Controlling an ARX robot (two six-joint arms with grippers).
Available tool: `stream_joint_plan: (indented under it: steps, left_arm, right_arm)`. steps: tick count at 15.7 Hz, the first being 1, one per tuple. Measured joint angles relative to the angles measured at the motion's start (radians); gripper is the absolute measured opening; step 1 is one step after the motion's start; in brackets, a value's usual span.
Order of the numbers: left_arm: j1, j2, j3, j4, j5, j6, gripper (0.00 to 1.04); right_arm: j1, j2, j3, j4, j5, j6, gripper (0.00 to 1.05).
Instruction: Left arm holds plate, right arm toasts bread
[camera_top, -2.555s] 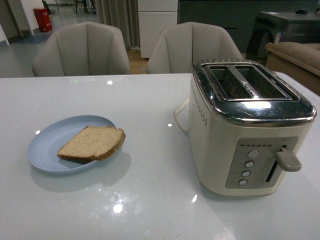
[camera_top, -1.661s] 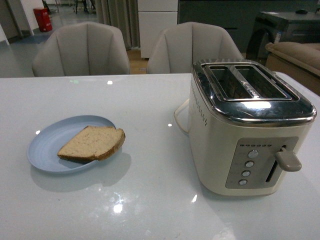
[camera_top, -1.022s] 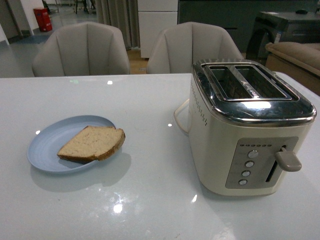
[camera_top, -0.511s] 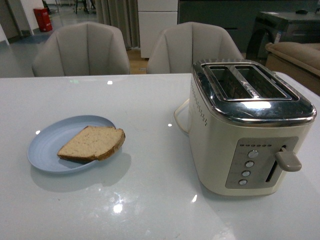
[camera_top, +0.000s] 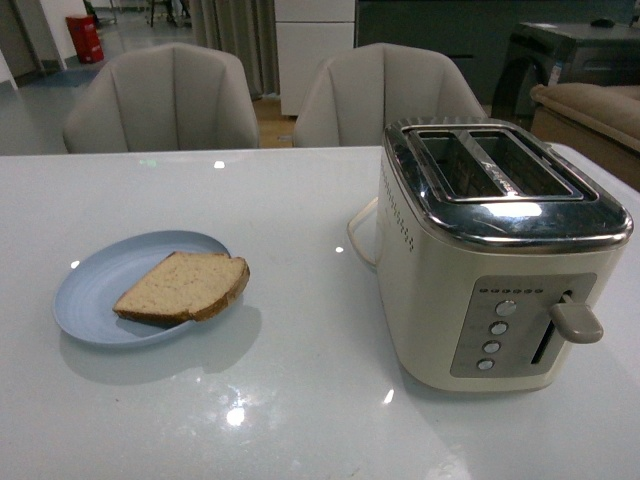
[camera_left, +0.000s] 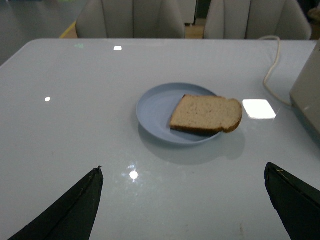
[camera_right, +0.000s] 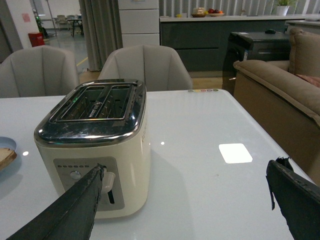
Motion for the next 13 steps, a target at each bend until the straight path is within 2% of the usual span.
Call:
stream_joint_plan:
  steps: [2,4,7,10,11,13]
  left_arm:
    - [-0.006,-0.006,0.023,0.013,-0.002,-0.007,0.98]
    - [0.028,-0.006,0.019,0.019,0.034,-0.007,0.98]
    - [0.186,0.359,0.016,0.418,0.204,0.002,0.98]
    - [0.21,0.937,0.159,0.885,0.29,0.029,0.98]
    - [0.212,1.136,0.236,0.98,0.299,0.04,0.98]
    - [0.2,1.447,0.373,1.007,0.331,0.048,0.98]
  right_arm:
    - [0.0,0.0,0.0,0.0,0.0,0.0,0.98]
    - [0.0,0.0,0.0,0.0,0.0,0.0,0.98]
    - [0.0,0.0,0.0,0.0,0.0,0.0,0.98]
    - [0.0,0.0,0.0,0.0,0.0,0.0,0.98]
    - [0.0,0.0,0.0,0.0,0.0,0.0,0.98]
    - [0.0,0.0,0.0,0.0,0.0,0.0,0.98]
